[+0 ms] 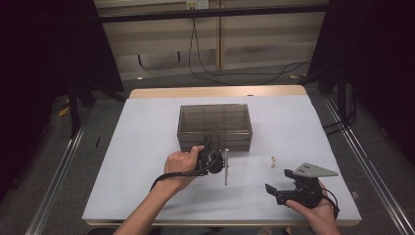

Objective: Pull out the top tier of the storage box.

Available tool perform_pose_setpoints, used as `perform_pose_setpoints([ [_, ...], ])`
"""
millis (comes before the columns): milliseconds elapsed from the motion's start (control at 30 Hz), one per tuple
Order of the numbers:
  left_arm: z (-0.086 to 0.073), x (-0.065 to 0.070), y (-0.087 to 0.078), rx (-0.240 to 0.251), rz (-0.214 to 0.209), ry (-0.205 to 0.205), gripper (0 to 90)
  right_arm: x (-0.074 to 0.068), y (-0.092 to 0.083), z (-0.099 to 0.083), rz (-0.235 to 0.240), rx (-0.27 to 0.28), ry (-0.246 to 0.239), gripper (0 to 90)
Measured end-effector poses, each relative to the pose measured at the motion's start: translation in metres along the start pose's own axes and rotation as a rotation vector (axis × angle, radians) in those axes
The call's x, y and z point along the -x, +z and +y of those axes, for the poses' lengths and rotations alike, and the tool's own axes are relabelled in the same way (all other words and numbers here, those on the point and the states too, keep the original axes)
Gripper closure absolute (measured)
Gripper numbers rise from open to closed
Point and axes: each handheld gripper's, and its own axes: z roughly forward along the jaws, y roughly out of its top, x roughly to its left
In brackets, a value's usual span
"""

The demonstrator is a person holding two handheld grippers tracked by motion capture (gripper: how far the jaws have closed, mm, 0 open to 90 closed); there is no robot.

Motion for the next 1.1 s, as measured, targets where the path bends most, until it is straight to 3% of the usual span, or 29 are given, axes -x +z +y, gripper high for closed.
perform_pose_setpoints([
  [233, 0.004, 0.001, 0.0, -0.001, 0.002, -0.006, 79.4, 0.0, 0.0, 0.0, 0.002, -0.005, 0.002, 11.5],
  [400, 0.006, 0.002, 0.001, -0.005, 0.027, 0.019, 79.4, 0.0, 0.001, 0.0, 0.003, -0.008, 0.0, 11.5],
  [633, 0.011, 0.003, 0.002, -0.008, 0.025, 0.001, 78.8, 0.0, 0.001, 0.0, 0.006, -0.011, 0.0, 11.5],
  [867, 0.013, 0.006, 0.002, -0.016, 0.047, 0.033, 79.4, 0.0, 0.001, 0.0, 0.008, -0.015, 0.002, 11.5],
  [1100, 0.014, 0.008, 0.003, -0.013, 0.059, 0.039, 79.4, 0.001, 0.001, 0.0, 0.008, -0.017, 0.004, 11.6],
])
